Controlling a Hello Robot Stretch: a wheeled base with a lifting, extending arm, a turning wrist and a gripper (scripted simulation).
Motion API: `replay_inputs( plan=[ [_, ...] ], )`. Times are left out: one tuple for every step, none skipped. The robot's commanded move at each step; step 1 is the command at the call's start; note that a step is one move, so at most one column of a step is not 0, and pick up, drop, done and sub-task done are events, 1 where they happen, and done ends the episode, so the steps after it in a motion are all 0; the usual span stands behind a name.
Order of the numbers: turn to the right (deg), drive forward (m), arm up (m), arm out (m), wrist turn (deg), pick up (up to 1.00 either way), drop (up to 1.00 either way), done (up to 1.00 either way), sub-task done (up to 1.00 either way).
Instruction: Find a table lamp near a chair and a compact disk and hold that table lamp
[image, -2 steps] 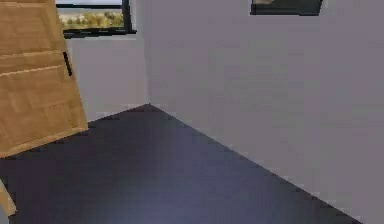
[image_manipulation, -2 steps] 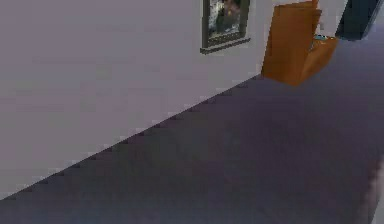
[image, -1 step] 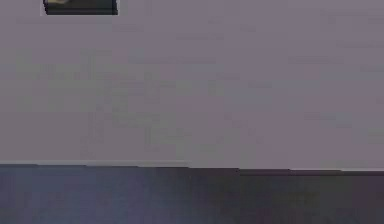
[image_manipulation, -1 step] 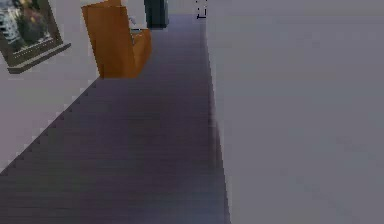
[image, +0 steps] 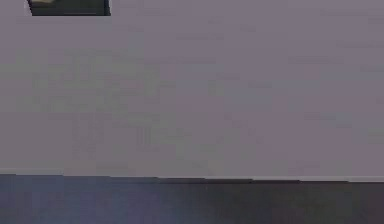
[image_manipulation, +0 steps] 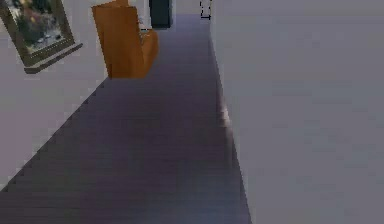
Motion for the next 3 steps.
replay_inputs(
  plan=[
    [-45.0,0.0,0.0,0.0,0.0,0.0,0.0,0.0,0.0],
    [-39.0,0.0,0.0,0.0,0.0,0.0,0.0,0.0,0.0],
    [0.0,1.0,0.0,0.0,0.0,0.0,0.0,0.0,0.0]
  ],
)
